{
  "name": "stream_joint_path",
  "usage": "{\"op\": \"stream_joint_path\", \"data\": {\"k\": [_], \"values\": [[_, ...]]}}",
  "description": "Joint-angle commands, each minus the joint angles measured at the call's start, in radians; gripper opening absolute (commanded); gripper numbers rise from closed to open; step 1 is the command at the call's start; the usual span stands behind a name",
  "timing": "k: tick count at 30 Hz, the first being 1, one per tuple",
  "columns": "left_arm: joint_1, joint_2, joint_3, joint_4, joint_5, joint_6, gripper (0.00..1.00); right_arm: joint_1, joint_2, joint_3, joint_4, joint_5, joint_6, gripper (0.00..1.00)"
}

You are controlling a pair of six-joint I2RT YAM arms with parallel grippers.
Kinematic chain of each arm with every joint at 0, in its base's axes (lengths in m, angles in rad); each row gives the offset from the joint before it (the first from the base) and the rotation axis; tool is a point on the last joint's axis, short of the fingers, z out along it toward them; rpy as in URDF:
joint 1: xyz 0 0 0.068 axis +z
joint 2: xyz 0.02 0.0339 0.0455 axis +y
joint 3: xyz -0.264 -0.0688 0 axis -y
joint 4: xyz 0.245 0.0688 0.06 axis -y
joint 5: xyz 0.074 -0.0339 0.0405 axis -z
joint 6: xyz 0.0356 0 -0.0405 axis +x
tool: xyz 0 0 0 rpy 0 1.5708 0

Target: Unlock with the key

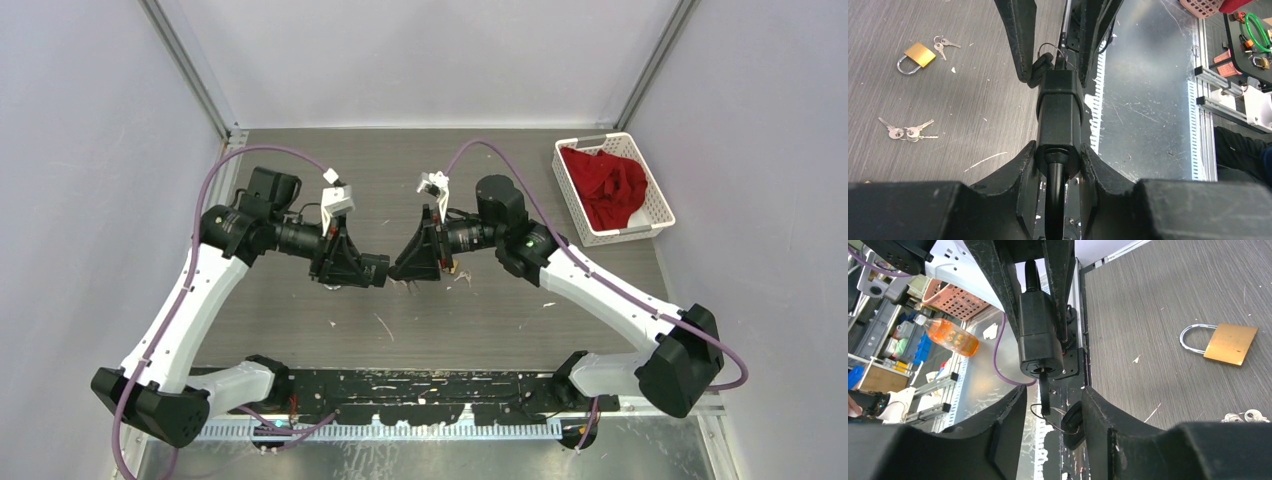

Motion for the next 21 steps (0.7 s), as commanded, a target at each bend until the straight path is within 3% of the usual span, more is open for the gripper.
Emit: {"op": "stream_joint_path", "data": {"k": [1, 3, 6, 10, 16, 21], "values": [[0.005, -0.033, 0.064, 0.051, 0.097, 0.001, 0.00, -0.001, -0.024, -0.005, 0.080, -0.004, 0.037, 0.48], [0.006, -0.034, 0.068, 0.052, 0.102, 0.000, 0.00, 0.000, -0.014, -0.007, 0.093, -0.013, 0.045, 0.40], [0.006, -0.036, 0.069, 0.048, 0.106, 0.008, 0.00, 0.000, -0.006, -0.004, 0.120, -0.019, 0.073, 0.17], [0.006, -0.041, 0.077, 0.015, 0.088, 0.066, 0.00, -0.001, -0.011, -0.002, 0.140, -0.012, 0.100, 0.04], [0.005, -0.045, 0.117, -0.022, 0.058, 0.186, 0.00, 0.000, -0.008, -0.036, 0.279, -0.043, 0.228, 0.01], [0.006, -0.072, 0.152, -0.045, 0.005, 0.380, 0.00, -0.002, 0.007, -0.087, 0.460, -0.062, 0.390, 0.01]]}}
